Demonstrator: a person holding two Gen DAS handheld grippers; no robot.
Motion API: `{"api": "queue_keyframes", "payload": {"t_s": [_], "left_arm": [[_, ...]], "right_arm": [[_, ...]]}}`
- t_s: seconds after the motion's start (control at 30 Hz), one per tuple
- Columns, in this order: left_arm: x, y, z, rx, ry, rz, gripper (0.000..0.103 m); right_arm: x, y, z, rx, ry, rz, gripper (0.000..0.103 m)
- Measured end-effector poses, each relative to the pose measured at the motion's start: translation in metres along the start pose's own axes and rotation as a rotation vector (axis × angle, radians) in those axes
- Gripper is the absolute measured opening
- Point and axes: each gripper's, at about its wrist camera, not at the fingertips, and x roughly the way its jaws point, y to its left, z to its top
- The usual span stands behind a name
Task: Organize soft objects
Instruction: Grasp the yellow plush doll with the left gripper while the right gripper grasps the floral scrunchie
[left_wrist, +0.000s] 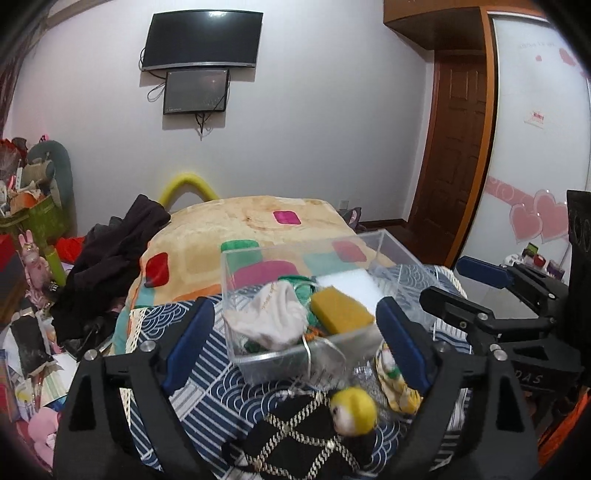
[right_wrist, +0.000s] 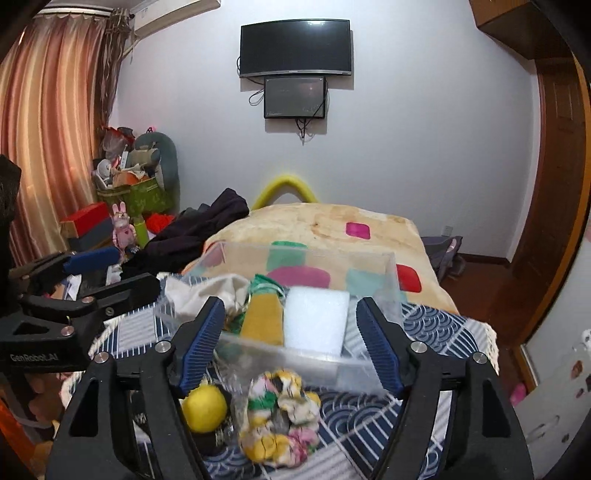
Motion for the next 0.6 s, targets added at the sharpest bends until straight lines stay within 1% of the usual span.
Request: {"api": "queue_keyframes", "payload": {"t_s": [0.07,0.17,0.23,0.3,0.43,0.47,0.5,0.6], "left_arm": [[-0.002,-0.004,-0.009,0.008,0.016,-0.01,0.091],[0.002,-0.009,-0.023,-0.006,0.061,-0.038,0.092],[0.006,-0.011,-0.031,-0.002,0.083,-0.041,0.092],[0.011,-0.013,-0.042,0.001,0.101,-0.029,0.092],[0.022,-0.013,-0.058,-0.022,0.151,-0.056,0.091],[0.024,-0.013,-0.061,-0.034,0.166,-0.072,0.088],[0.028,-0.012,-0.066,-0.051,0.185,-0.091,0.081],[0.036,-0.011,-0.074,-0.064,0.226,-0.11,0.07]], "right_arm": [[-0.002,0.002,-0.007,-0.007,0.005,-0.008,0.072],[-0.001,0.0,-0.019,0.001,0.026,-0.013,0.072],[0.005,-0.003,-0.029,0.017,0.053,-0.008,0.072],[0.01,-0.004,-0.036,0.025,0.084,-0.002,0.072],[0.02,-0.006,-0.053,0.042,0.139,0.012,0.072],[0.023,-0.007,-0.058,0.051,0.156,0.023,0.072],[0.027,-0.008,-0.06,0.061,0.169,0.034,0.072],[0.036,-0.013,-0.068,0.105,0.196,0.068,0.072]]}}
